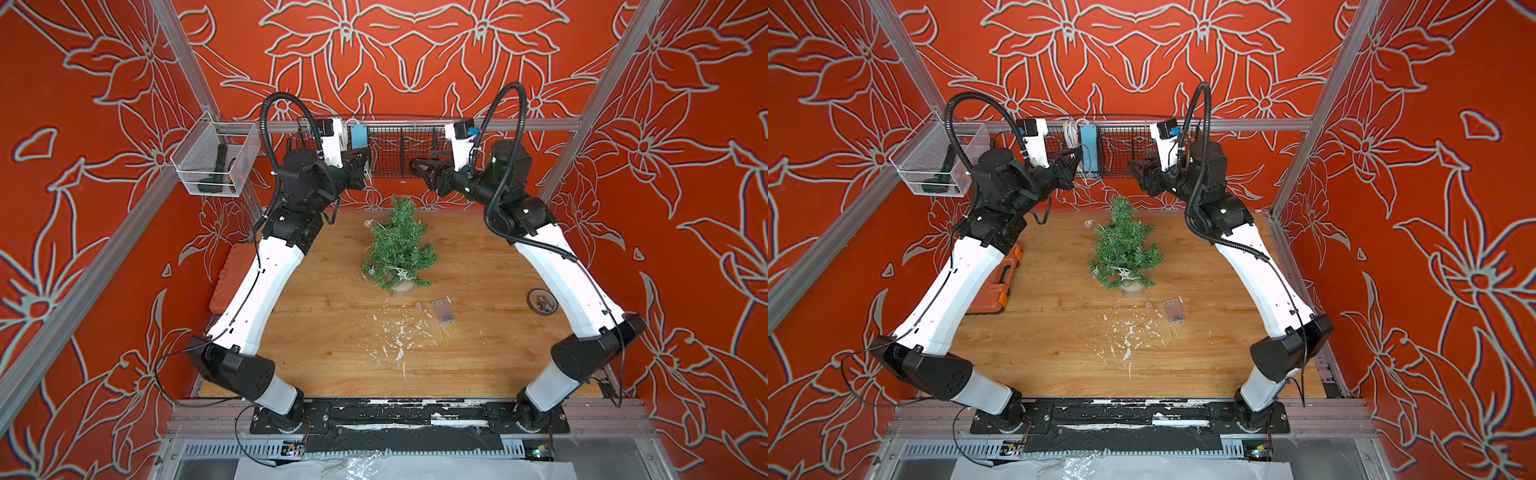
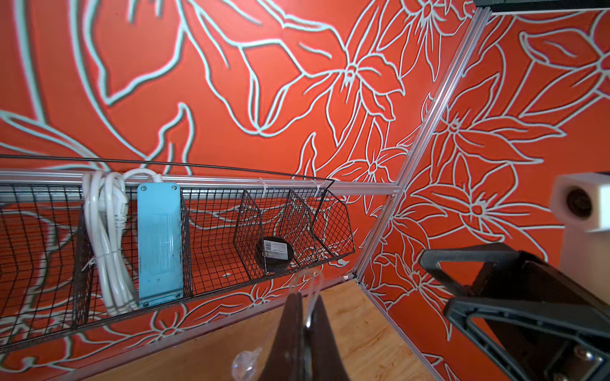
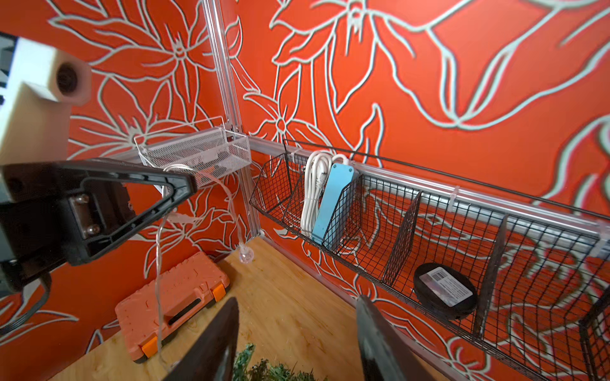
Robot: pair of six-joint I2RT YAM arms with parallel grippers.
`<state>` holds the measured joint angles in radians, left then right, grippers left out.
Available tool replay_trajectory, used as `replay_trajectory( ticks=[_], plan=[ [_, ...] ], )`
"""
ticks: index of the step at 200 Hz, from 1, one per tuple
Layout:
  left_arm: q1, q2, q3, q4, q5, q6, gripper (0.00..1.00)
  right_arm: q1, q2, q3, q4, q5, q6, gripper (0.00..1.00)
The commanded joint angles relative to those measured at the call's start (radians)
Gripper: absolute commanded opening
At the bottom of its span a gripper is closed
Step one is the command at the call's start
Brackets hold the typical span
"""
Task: Remove string lights from the small christmas tree
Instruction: Remove the light string from the Christmas tree.
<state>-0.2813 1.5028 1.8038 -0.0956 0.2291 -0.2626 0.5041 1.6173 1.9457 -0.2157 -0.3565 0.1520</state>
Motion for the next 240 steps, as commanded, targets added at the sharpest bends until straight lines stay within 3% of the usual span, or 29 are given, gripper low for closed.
replay_trajectory(
  ticks=[1,76,131,184,240],
  plan=[
    [0.001,-0.072,-0.017,-0.004,0.005,-0.013,0.00,-0.004,-0.077,-0.070,0.061,0.020,0.021,0.60],
    [-0.011,-0.230,-0.117,0.023,0.138,-0.108,0.00,0.002,-0.359,-0.443,0.161,-0.067,0.109,0.65],
    [-0.111,-0.282,-0.162,0.004,0.160,-0.113,0.00,0.028,-0.479,-0.680,0.184,-0.169,0.118,0.68],
    [-0.156,-0.375,-0.288,0.027,0.169,-0.129,0.00,0.135,-0.477,-0.830,0.191,-0.191,0.058,0.74],
    [-0.159,-0.410,-0.326,0.025,0.193,-0.146,0.00,0.254,-0.381,-0.834,0.216,-0.117,-0.045,0.76]
  ],
)
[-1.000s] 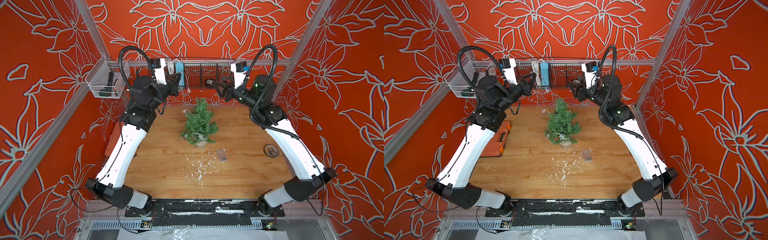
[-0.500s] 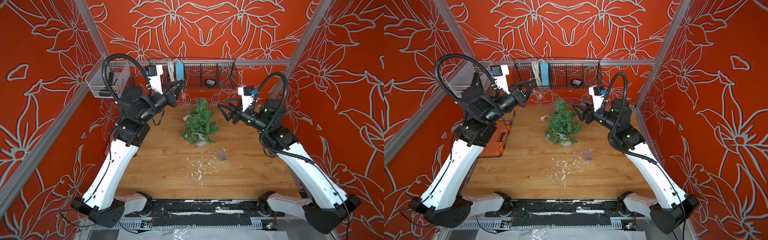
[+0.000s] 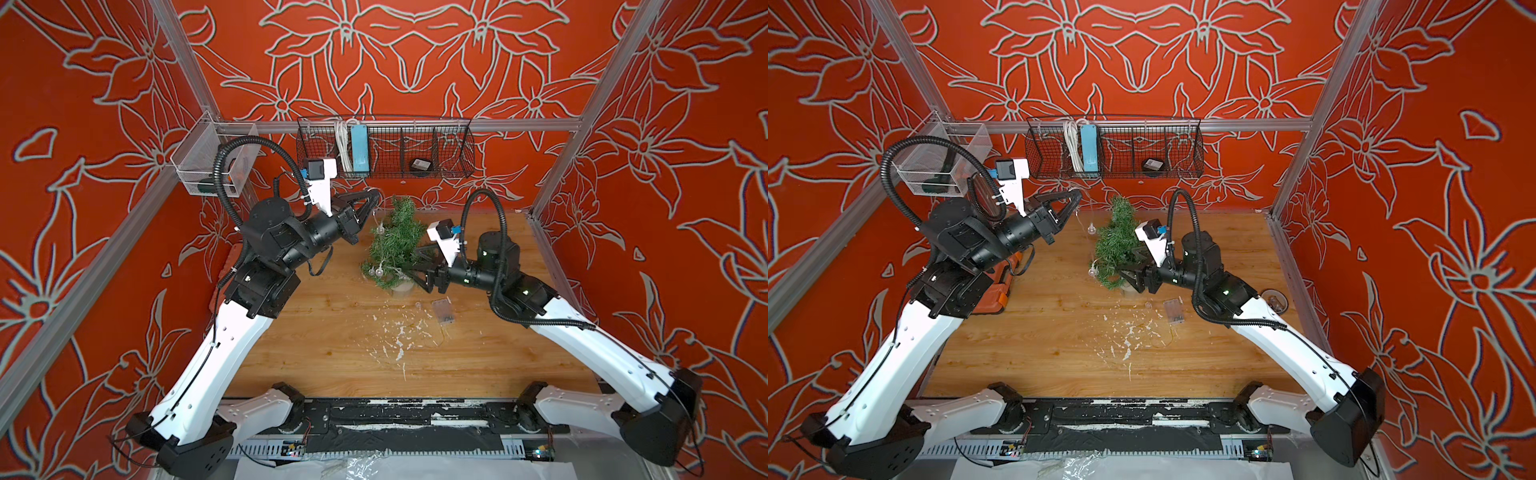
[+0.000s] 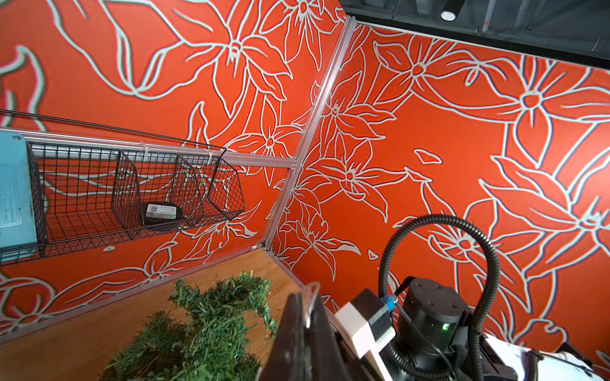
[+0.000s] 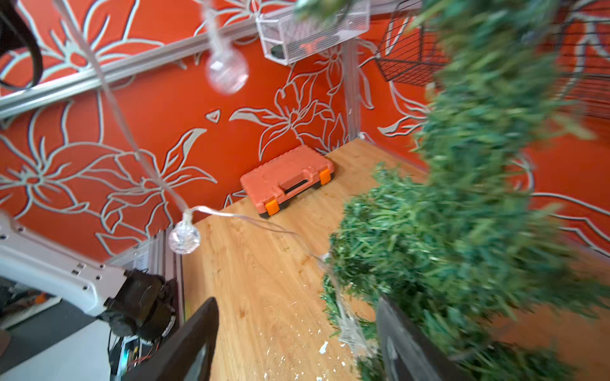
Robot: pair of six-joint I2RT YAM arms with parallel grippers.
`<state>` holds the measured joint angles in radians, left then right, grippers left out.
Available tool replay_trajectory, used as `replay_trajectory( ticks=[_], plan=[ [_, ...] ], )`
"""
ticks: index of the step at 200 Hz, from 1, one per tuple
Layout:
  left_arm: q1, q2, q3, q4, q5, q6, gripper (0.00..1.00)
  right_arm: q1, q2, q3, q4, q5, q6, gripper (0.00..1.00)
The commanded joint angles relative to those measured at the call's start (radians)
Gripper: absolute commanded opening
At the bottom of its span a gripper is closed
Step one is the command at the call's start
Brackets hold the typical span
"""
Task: Remove string lights from the small christmas tree
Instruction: Remove the light string from the Christmas tree.
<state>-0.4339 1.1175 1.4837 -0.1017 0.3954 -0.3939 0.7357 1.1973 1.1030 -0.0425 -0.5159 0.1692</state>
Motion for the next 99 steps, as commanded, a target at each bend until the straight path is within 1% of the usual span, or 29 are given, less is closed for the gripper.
replay_trajectory(
  ticks=[1,24,43,70,99],
  plan=[
    [-0.006,-0.025,-0.006,0.031,0.027,-0.015,0.00,0.022,0.040,0.008,0.044,0.045,-0.062,0.76],
    [-0.005,-0.033,-0.008,0.025,0.027,-0.012,0.00,0.024,0.088,0.015,0.074,0.080,-0.069,0.76],
    [-0.006,-0.033,-0.008,0.020,0.032,-0.010,0.00,0.023,0.128,0.040,0.081,0.061,-0.077,0.74],
    [-0.006,-0.033,-0.016,0.026,0.044,-0.014,0.00,0.025,0.173,0.071,0.096,0.044,-0.071,0.67],
    [-0.006,-0.037,-0.017,0.027,0.055,-0.014,0.00,0.025,0.190,0.083,0.121,0.054,-0.064,0.60]
  ],
)
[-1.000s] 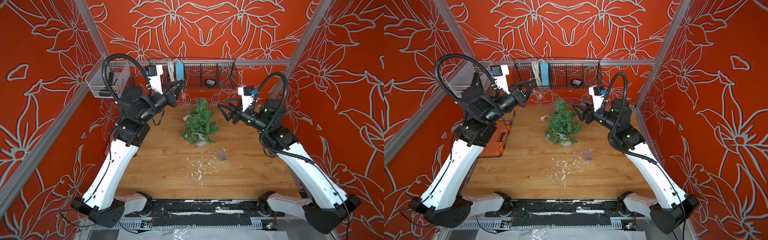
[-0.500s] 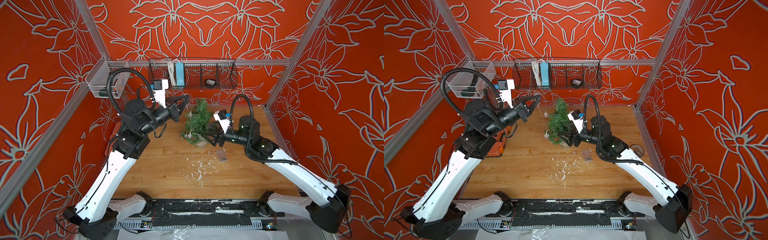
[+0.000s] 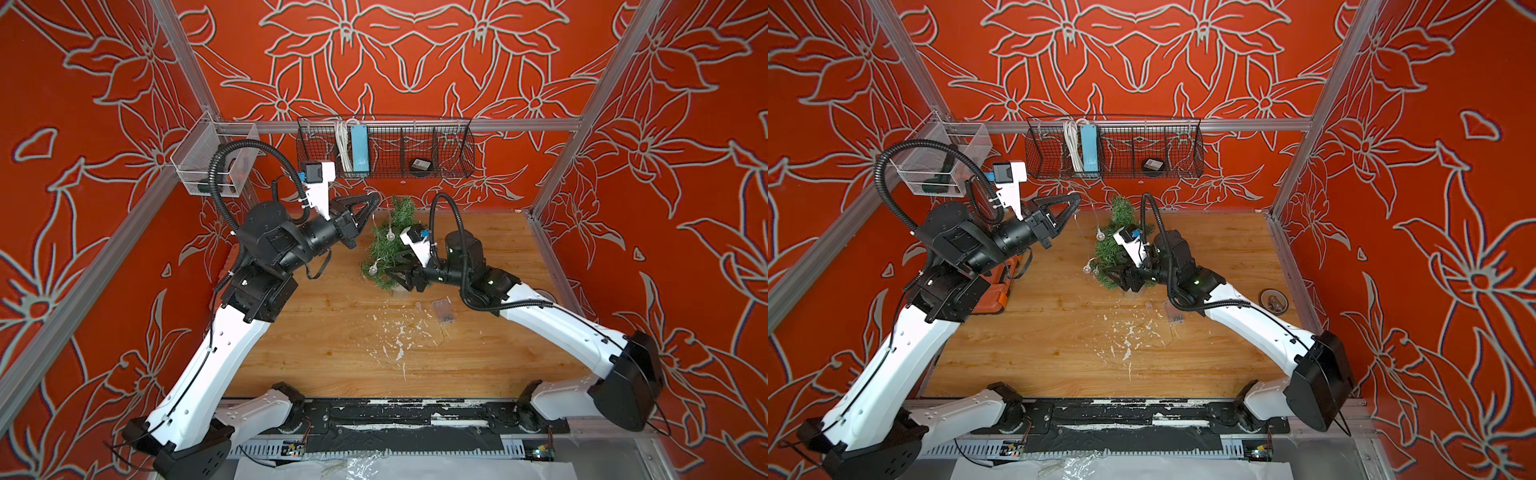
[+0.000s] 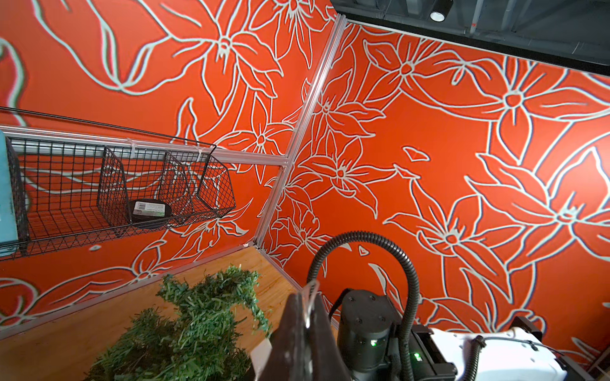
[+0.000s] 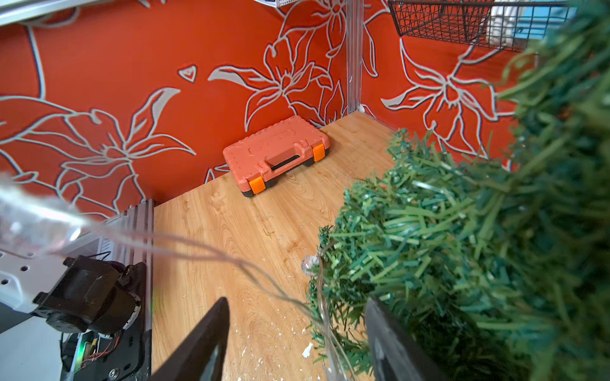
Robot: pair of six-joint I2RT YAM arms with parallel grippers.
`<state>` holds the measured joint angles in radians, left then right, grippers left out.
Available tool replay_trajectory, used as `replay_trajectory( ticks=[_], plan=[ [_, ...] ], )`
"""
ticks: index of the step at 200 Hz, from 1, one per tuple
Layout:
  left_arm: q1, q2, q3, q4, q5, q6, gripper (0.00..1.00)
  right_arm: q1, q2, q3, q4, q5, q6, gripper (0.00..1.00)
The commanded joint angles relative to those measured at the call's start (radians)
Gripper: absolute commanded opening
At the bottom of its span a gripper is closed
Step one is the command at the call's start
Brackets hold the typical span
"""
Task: Remove string lights from the small christmas tree
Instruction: Remove the light string from the Christmas tree.
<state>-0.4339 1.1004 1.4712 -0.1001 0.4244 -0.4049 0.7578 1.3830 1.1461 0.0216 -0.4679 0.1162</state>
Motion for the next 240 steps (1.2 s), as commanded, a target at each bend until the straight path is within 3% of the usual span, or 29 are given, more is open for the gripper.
replay_trajectory(
  ticks=[1,82,240],
  plan=[
    [-0.006,-0.020,-0.004,0.025,0.026,-0.004,0.00,0.002,0.005,0.040,0.057,0.006,-0.010,0.60],
    [-0.006,-0.023,-0.003,0.011,0.025,0.007,0.00,0.017,0.004,0.007,0.064,-0.047,0.039,0.00],
    [-0.006,-0.054,-0.063,0.022,0.039,0.016,0.00,0.032,-0.321,-0.197,-0.076,0.068,0.131,0.00]
  ],
)
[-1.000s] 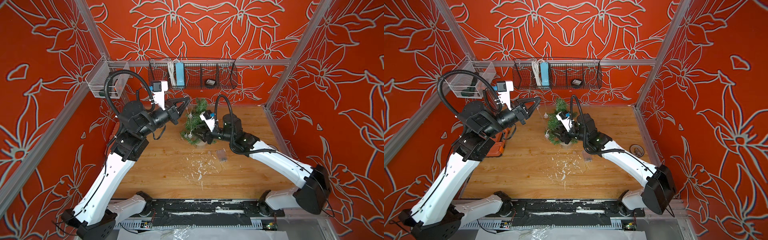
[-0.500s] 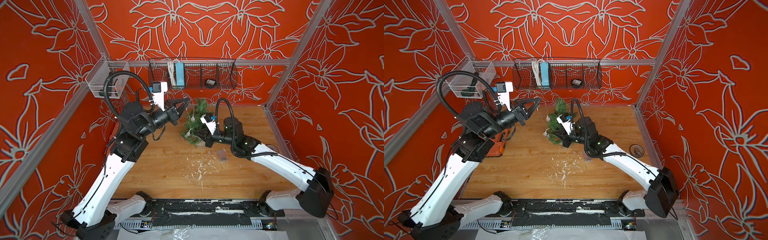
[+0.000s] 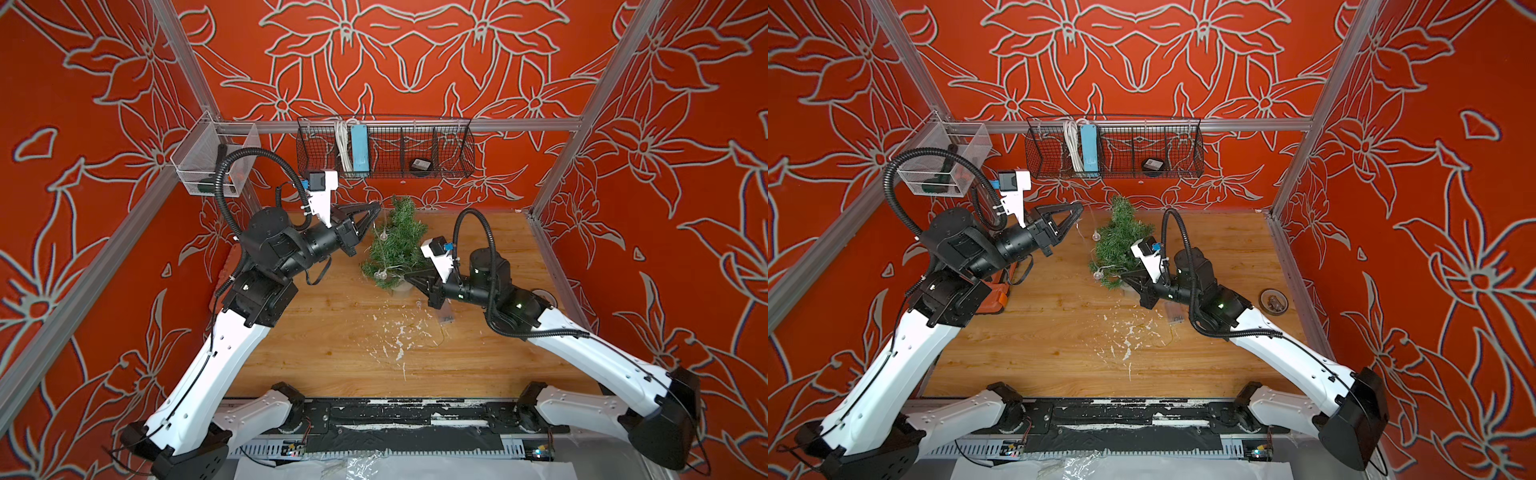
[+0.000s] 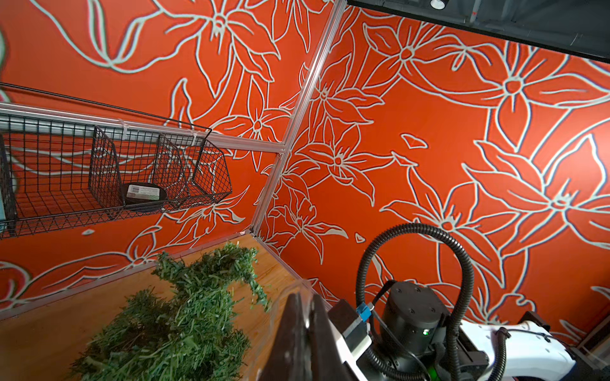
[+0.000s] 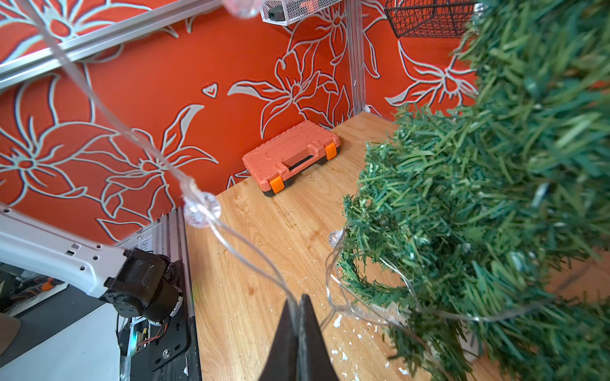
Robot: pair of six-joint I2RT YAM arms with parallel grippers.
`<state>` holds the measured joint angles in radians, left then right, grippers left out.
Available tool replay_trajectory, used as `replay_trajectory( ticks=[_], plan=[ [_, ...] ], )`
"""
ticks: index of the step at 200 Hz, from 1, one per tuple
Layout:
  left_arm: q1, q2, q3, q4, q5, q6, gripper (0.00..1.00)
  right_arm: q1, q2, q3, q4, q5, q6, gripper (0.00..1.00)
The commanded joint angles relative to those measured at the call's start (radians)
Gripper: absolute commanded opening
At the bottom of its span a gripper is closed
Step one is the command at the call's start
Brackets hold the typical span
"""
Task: Remove string lights from the small christmas tree
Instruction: Remove the light string from the Christmas tree.
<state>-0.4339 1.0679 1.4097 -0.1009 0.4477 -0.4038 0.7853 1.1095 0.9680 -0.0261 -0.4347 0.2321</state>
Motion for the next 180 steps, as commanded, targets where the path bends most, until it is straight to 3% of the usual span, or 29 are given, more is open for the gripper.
replay_trajectory(
  ticks=[1,180],
  plan=[
    [-0.006,-0.022,-0.001,0.023,0.016,0.015,0.00,0.004,-0.049,-0.019,-0.029,0.034,0.016,0.00],
    [-0.006,-0.036,-0.019,0.029,0.030,0.033,0.00,0.005,-0.293,0.059,-0.239,0.113,0.024,0.00]
  ],
)
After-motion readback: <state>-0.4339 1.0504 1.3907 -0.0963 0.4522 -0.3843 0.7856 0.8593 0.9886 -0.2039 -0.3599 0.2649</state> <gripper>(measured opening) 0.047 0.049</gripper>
